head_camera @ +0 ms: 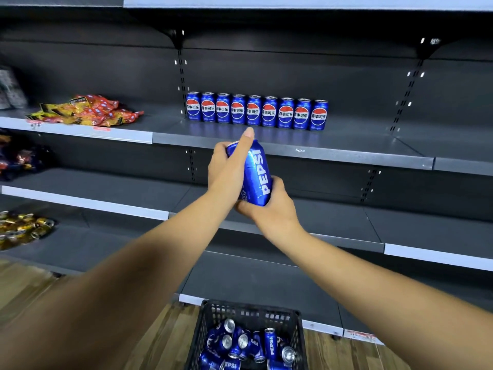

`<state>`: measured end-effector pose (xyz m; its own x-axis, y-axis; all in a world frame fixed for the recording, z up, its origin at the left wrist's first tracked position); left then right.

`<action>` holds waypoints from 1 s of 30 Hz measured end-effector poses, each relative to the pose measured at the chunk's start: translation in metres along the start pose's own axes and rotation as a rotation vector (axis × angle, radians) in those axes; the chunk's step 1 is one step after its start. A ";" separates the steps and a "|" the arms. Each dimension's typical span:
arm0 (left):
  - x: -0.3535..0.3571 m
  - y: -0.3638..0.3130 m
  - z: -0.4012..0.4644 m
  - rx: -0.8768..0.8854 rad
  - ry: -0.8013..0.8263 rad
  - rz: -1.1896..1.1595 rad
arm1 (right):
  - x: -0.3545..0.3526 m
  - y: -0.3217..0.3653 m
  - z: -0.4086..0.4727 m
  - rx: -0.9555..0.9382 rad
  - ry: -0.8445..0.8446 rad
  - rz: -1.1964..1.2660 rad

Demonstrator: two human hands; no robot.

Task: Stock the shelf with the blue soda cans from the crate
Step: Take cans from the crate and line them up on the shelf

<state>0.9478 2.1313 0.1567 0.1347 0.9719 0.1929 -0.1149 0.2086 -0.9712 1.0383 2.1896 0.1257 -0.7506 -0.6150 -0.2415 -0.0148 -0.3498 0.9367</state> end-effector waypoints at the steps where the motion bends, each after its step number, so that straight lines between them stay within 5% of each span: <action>1: -0.001 -0.001 0.001 0.002 -0.003 0.011 | 0.001 0.001 -0.001 -0.002 0.010 0.005; 11: -0.014 -0.015 0.007 -0.084 0.048 -0.113 | 0.004 0.003 0.005 0.257 0.406 0.321; 23: -0.007 -0.014 -0.003 0.077 0.082 0.003 | 0.000 0.003 0.003 0.032 0.056 0.168; 30: -0.004 -0.016 -0.003 -0.047 0.201 -0.020 | -0.003 0.002 0.005 0.367 0.447 0.294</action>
<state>0.9518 2.1236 0.1711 0.3309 0.9253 0.1853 -0.0647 0.2182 -0.9738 1.0368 2.1943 0.1296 -0.4112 -0.9111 0.0298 -0.1350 0.0932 0.9865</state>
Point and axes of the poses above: each hand's wrist, its own z-axis towards the middle knuckle, its own x-axis out of the palm, y = z × x, the point moved 3 cm from there along z, towards the middle knuckle, and after that the axes turned 12 degrees about -y, right-handed, at the moved point
